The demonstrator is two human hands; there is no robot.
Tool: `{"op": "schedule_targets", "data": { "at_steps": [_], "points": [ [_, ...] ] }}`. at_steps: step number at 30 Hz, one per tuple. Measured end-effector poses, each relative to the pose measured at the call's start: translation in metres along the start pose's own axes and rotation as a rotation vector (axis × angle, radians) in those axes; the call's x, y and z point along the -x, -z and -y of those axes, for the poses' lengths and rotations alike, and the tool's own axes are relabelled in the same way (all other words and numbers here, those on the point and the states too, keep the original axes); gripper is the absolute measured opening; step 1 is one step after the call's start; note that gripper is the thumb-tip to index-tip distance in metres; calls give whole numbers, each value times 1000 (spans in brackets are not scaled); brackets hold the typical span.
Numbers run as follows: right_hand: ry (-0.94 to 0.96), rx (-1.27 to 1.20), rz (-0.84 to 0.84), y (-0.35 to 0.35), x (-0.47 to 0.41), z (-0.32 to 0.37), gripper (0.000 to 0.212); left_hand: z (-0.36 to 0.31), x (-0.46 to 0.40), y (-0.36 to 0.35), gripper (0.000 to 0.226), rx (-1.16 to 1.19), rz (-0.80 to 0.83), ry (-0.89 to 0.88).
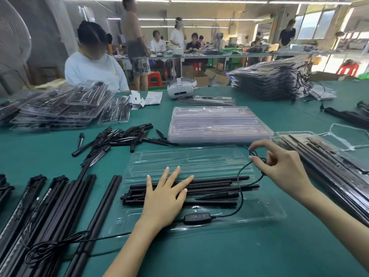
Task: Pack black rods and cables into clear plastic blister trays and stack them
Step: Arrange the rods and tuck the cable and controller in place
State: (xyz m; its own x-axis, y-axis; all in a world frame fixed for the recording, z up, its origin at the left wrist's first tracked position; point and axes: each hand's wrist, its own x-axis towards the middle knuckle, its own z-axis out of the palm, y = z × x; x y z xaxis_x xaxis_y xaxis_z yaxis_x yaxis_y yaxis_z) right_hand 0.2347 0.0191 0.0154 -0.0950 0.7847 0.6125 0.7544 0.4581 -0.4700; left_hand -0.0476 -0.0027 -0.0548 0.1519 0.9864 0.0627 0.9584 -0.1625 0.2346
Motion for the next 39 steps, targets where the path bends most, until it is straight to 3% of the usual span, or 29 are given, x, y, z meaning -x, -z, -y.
{"op": "schedule_targets", "data": {
  "at_steps": [9,15,18,21,23,25,30,34,39],
  "points": [
    [-13,51,433,30,15,-9,23,0,0,-1,43,0,-10,2],
    [17,181,670,51,17,-30,36,0,0,-2,43,-9,-10,4],
    [125,464,564,54,16,-36,34,1,1,-2,43,4,-12,1],
    [250,477,272,51,14,-40,16,1,1,0,43,14,-7,0],
    [275,501,214,45,11,-38,10,1,1,0,44,22,-6,1],
    [265,548,212,39,11,-38,10,0,1,2,50,52,-39,-39],
    [285,586,186,37,5,-38,13,-7,-1,6,91,157,-33,-399],
    [326,562,254,40,2,-43,14,-6,-3,3,85,153,-6,-373],
    [-9,238,479,46,5,-48,11,-8,-2,4,74,197,15,-352]
  ]
}}
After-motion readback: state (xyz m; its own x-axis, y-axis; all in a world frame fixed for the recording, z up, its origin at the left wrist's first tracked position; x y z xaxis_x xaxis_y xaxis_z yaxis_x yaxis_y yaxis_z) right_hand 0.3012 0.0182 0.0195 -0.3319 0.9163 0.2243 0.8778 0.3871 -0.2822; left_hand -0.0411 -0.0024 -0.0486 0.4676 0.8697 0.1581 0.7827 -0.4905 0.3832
